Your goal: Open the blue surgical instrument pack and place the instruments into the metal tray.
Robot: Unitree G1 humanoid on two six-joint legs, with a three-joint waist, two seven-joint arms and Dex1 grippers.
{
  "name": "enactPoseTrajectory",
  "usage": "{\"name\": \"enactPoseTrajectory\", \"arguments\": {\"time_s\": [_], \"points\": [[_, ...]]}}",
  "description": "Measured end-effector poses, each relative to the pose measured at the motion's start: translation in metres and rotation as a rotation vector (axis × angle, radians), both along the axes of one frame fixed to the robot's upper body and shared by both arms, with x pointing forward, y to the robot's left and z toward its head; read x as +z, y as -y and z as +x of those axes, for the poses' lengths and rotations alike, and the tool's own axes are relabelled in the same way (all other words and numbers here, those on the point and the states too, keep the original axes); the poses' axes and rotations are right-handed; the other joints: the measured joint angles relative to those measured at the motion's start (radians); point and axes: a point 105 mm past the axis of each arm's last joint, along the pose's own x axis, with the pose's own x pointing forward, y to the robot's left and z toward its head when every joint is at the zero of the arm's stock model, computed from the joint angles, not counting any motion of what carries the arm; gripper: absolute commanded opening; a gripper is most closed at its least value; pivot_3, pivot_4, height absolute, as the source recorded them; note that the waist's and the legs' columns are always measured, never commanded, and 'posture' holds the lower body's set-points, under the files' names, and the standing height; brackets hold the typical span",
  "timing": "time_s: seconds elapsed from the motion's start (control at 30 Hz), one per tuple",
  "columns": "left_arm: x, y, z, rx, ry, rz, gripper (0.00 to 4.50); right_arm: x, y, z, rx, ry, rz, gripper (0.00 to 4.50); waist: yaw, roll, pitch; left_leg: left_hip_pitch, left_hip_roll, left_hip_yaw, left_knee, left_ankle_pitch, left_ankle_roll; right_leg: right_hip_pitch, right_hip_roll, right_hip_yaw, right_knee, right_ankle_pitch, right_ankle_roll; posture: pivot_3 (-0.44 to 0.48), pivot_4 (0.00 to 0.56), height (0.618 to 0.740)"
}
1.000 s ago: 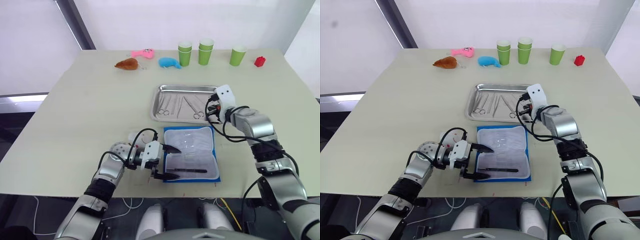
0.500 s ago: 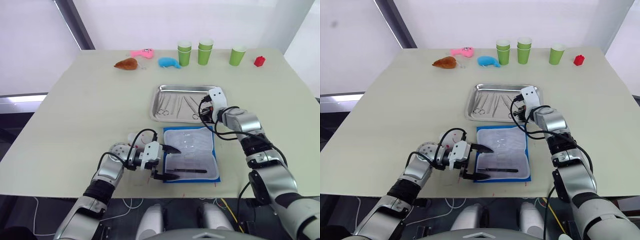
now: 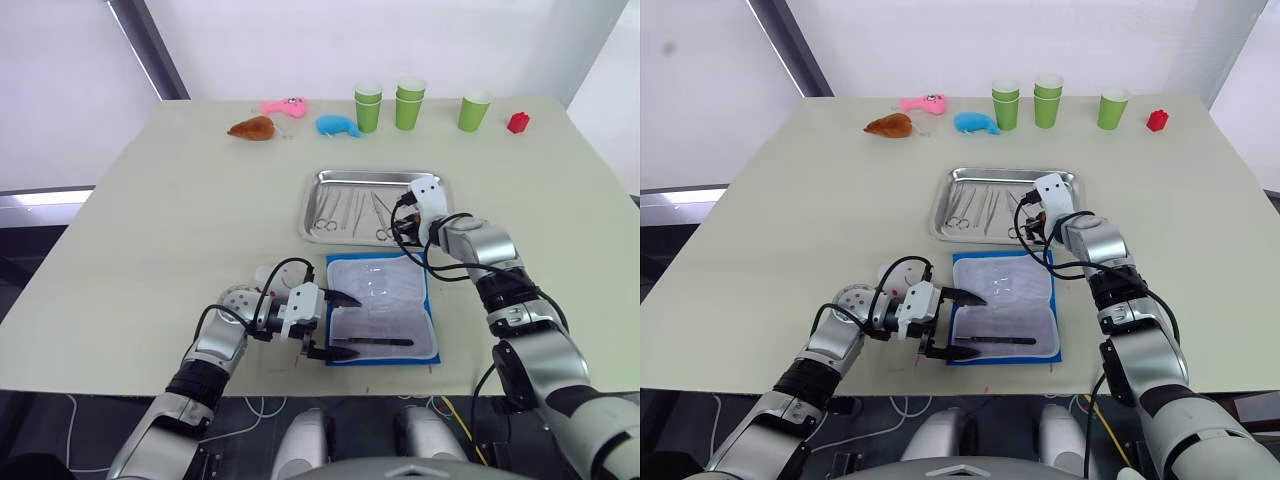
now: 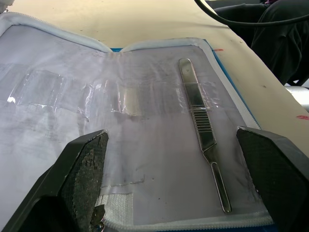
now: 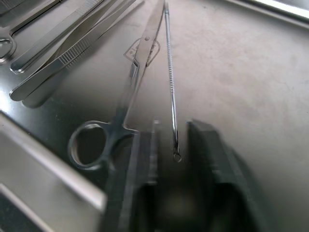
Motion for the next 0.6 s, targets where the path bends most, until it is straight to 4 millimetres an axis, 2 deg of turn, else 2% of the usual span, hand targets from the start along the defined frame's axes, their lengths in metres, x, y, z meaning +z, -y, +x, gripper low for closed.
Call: {"name": "enactPoseTrajectory", "arguments": {"time_s": [0.07,0.17,0.2,0.4,0.53,0.6], "points": [[0.0,0.0,0.0,-0.001,0.0,0.0,4.5,0.001,0.001,0.0,0.001,0.005,-0.001,2.7,0.0,0.0,0.0,0.0,0.0,0.0,0.0,0.0,0.0,0.0,0.0,0.0,0.0,0.0,0.0,0.0,0.15,0.739],[0.0,0.0,0.0,-0.001,0.0,0.0,4.5,0.005,0.002,0.0,0.002,0.024,-0.001,4.21,0.0,0.0,0.0,0.0,0.0,0.0,0.0,0.0,0.0,0.0,0.0,0.0,0.0,0.0,0.0,0.0,0.15,0.739],[0.0,0.0,0.0,-0.001,-0.001,0.0,4.5,0.006,0.001,0.0,0.003,0.03,-0.001,4.45,0.0,0.0,0.0,0.0,0.0,0.0,0.0,0.0,0.0,0.0,0.0,0.0,0.0,0.0,0.0,0.0,0.15,0.739],[0.0,0.001,0.0,-0.003,0.001,-0.001,4.5,0.028,0.01,-0.004,0.0,0.114,0.018,4.45,0.001,0.0,0.0,-0.001,0.0,0.0,0.0,0.0,0.0,0.0,0.0,0.0,-0.001,0.0,0.0,0.0,0.15,0.739],[0.0,0.0,-0.001,-0.004,0.002,-0.001,4.5,0.041,0.02,-0.013,0.023,0.18,0.024,4.45,0.001,0.0,0.0,-0.001,0.0,0.0,-0.002,0.0,0.0,0.0,-0.001,0.0,-0.002,0.0,0.0,0.0,0.15,0.739],[0.0,0.001,-0.001,-0.007,0.002,-0.001,4.5,0.047,0.022,-0.026,0.091,0.228,0.042,4.45,0.002,0.0,0.0,-0.001,0.0,-0.001,-0.003,0.0,0.0,0.0,0.0,-0.001,-0.003,0.0,0.0,0.0,0.15,0.739]]}}
